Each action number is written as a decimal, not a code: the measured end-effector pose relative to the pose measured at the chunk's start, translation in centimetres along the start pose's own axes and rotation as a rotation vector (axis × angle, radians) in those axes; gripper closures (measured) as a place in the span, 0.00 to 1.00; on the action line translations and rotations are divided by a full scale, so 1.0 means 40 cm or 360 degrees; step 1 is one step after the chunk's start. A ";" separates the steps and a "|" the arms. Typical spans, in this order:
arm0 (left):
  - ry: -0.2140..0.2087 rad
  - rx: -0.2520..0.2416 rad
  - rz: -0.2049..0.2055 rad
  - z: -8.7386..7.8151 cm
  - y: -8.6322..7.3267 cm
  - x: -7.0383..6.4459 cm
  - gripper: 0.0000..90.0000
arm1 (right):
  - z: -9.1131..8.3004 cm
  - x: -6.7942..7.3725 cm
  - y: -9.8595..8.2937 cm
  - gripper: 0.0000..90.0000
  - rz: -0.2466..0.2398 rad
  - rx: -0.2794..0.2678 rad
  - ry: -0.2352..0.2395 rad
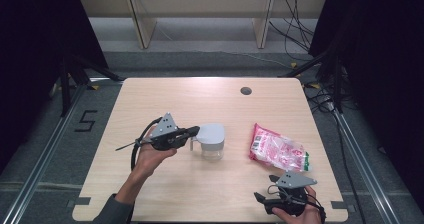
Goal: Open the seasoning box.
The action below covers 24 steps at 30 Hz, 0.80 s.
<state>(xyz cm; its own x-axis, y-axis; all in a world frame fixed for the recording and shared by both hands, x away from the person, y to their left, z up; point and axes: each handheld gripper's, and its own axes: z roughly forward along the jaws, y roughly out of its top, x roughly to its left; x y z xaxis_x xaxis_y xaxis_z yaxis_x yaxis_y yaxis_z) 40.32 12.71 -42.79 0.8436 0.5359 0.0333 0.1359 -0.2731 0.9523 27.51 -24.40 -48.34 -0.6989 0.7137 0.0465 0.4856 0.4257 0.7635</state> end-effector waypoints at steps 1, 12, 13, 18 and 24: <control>0.0011 0.0015 -0.0005 0.004 -0.001 0.000 0.99 | 0.000 -0.001 0.000 0.25 -0.0004 -0.0005 -0.0006; 0.0066 0.0088 -0.0072 0.028 -0.032 0.019 0.99 | 0.005 0.004 0.006 0.27 -0.0003 -0.0012 -0.0070; 0.0059 0.0085 -0.0074 0.028 -0.033 0.020 0.99 | 0.005 0.001 0.009 0.26 -0.0008 -0.0039 -0.0083; 0.0041 0.0072 -0.0114 0.028 -0.036 0.024 0.99 | 0.024 -0.006 0.044 0.24 -0.0071 -0.0103 -0.0125; 0.0034 0.0070 -0.0103 0.027 -0.037 0.027 0.99 | 0.074 -0.026 0.081 0.37 -0.0189 -0.0116 -0.0092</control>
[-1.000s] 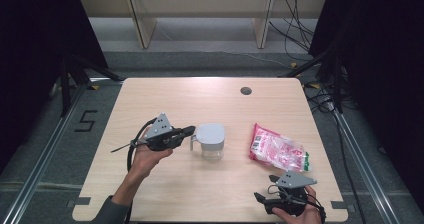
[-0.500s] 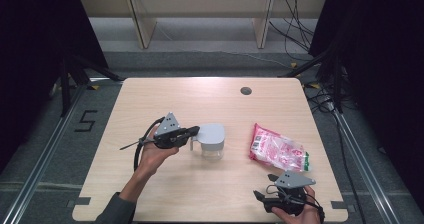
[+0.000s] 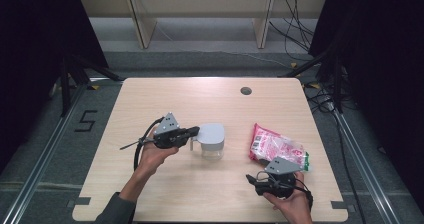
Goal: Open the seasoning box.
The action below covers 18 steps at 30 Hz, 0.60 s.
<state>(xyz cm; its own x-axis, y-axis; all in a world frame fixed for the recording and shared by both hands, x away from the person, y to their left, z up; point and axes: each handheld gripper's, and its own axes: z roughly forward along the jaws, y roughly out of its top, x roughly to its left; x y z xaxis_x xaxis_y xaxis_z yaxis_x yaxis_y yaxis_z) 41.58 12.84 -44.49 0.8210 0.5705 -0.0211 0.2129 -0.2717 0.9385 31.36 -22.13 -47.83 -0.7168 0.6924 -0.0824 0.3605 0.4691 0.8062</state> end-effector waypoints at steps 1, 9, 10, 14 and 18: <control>0.0001 -0.0006 -0.0023 0.000 -0.002 -0.001 0.99 | 0.010 -0.003 0.006 0.41 -0.0009 0.0000 0.0008; -0.0025 -0.0029 -0.0018 -0.002 -0.007 0.007 0.99 | 0.045 -0.018 0.066 0.63 -0.0014 -0.0147 -0.0023; -0.0030 -0.0031 -0.0018 -0.002 -0.007 0.009 0.99 | 0.050 -0.019 0.070 0.65 -0.0001 -0.0147 -0.0014; -0.0020 -0.0030 -0.0053 -0.002 -0.009 0.005 0.99 | 0.062 -0.017 0.092 0.80 -0.0033 -0.0141 0.0004; -0.0024 -0.0040 -0.0058 -0.002 -0.010 0.005 0.99 | 0.074 -0.023 0.109 0.91 -0.0041 -0.0137 0.0036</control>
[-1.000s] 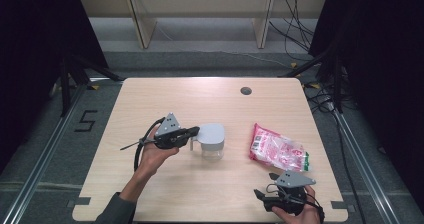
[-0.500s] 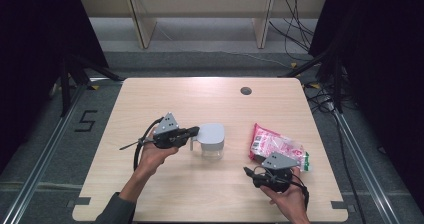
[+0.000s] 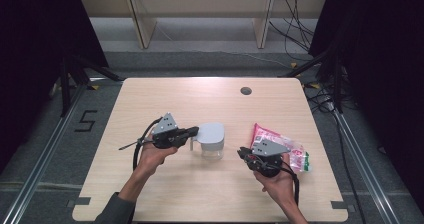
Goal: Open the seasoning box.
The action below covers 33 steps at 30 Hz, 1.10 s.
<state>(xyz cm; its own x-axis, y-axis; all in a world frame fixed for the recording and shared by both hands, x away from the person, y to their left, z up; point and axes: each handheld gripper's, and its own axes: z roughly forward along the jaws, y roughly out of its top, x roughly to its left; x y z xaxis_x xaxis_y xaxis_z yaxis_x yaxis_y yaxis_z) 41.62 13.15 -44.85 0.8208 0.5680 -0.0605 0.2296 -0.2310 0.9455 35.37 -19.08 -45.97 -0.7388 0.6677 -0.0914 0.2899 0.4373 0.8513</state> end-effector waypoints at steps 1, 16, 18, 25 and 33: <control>-0.0001 -0.0001 0.0013 0.000 0.000 0.001 0.99 | 0.007 -0.002 0.003 0.93 -0.0014 -0.0008 -0.0005; 0.0009 -0.0008 -0.0011 -0.002 -0.003 0.005 0.99 | 0.056 -0.010 0.056 1.00 0.0001 -0.0050 0.0029; 0.0012 -0.0006 -0.0016 -0.002 -0.003 0.003 0.99 | 0.060 -0.015 0.058 1.00 0.0009 -0.0053 0.0044; 0.0007 -0.0006 -0.0014 -0.001 -0.002 0.002 0.99 | 0.070 -0.015 0.079 1.00 -0.0036 -0.0056 0.0045; 0.0010 -0.0007 -0.0006 -0.003 -0.004 0.005 0.99 | 0.087 -0.013 0.082 1.00 -0.0019 -0.0060 0.0065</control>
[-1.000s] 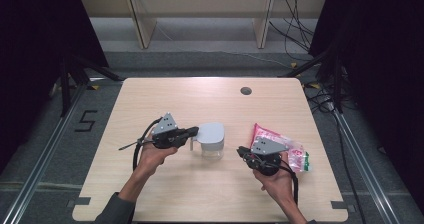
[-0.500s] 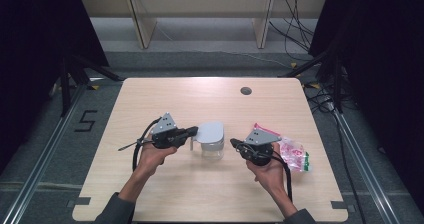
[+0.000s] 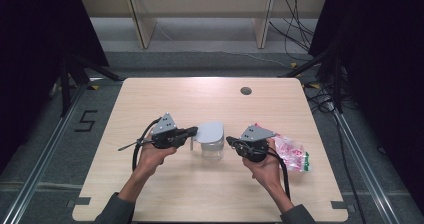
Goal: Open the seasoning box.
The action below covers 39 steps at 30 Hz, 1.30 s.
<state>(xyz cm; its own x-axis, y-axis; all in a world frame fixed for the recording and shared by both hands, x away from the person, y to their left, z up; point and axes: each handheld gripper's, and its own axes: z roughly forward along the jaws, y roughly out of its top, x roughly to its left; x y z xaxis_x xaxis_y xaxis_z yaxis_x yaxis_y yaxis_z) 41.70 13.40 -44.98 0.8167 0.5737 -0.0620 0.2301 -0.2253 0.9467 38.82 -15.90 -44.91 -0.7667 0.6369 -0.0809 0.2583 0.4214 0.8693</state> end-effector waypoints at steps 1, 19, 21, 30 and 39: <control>-0.0003 0.0001 0.0028 0.000 0.001 0.003 0.99 | 0.003 0.002 0.001 1.00 0.0005 0.0002 0.0015; 0.0028 0.0031 0.0034 -0.043 0.001 -0.014 0.75 | 0.018 0.011 0.052 1.00 -0.0055 -0.0061 0.0056; -0.0009 0.0007 0.0059 -0.062 0.000 -0.015 0.67 | 0.019 0.018 0.060 1.00 -0.0021 -0.0034 0.0078; -0.0012 0.0095 0.0068 -0.131 -0.053 -0.030 0.49 | 0.042 0.042 0.101 1.00 -0.0080 -0.0091 0.0075; 0.0034 0.0151 0.0026 -0.152 -0.096 -0.034 0.43 | 0.067 0.075 0.148 1.00 -0.0190 -0.0133 0.0098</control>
<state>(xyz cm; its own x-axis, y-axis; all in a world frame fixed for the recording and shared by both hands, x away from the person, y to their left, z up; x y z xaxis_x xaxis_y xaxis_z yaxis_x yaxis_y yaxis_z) 36.49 18.27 -46.62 0.8094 0.5860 -0.0390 0.2668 -0.3076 0.9133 39.62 -9.78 -41.31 -0.8242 0.5437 -0.1583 0.1152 0.4347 0.8932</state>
